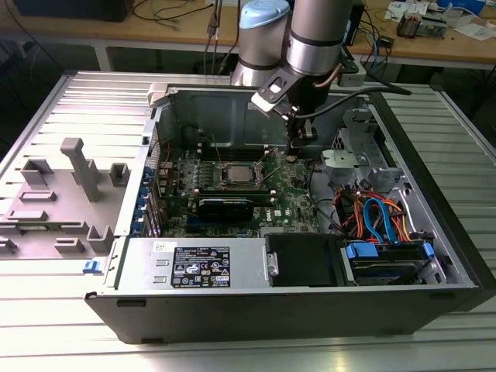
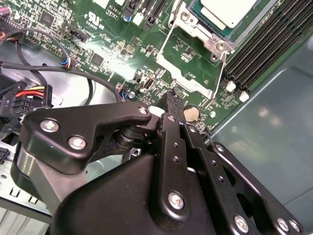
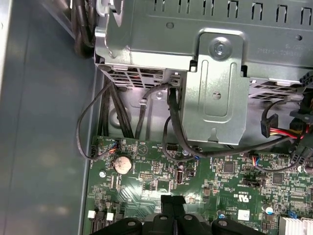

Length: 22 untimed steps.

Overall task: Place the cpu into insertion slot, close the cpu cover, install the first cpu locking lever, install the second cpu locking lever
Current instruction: 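Close the cpu cover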

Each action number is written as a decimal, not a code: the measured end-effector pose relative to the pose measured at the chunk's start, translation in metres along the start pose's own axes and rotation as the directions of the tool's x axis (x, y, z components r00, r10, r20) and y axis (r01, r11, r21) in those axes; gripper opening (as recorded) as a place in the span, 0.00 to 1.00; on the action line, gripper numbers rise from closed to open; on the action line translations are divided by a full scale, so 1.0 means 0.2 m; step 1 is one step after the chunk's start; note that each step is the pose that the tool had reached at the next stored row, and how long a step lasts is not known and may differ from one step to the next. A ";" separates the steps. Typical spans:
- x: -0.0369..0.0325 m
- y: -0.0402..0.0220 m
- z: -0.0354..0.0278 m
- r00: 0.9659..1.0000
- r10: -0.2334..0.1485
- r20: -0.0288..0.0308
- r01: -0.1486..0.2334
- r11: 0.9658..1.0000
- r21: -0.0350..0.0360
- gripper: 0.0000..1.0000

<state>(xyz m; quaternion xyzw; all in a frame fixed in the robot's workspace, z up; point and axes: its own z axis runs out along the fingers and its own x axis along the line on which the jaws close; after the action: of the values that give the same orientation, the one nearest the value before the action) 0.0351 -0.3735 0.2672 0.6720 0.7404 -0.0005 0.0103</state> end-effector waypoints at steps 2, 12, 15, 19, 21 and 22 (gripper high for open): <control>-0.001 0.007 0.002 1.000 0.000 0.000 0.000 1.000 0.000 0.11; 0.000 0.012 0.083 1.000 0.000 0.000 0.000 1.000 0.001 0.11; 0.002 -0.007 0.097 1.000 0.000 0.000 0.000 1.000 0.001 0.11; 0.006 -0.047 0.097 1.000 0.000 -0.004 0.000 1.000 0.004 0.11; 0.007 -0.055 0.096 1.000 0.000 -0.006 0.000 1.000 0.004 0.11; 0.007 -0.060 0.095 1.000 0.000 -0.007 0.000 1.000 0.004 0.11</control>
<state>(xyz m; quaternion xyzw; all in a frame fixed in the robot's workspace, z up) 0.0233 -0.3735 0.2481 0.6721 0.7405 0.0002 0.0063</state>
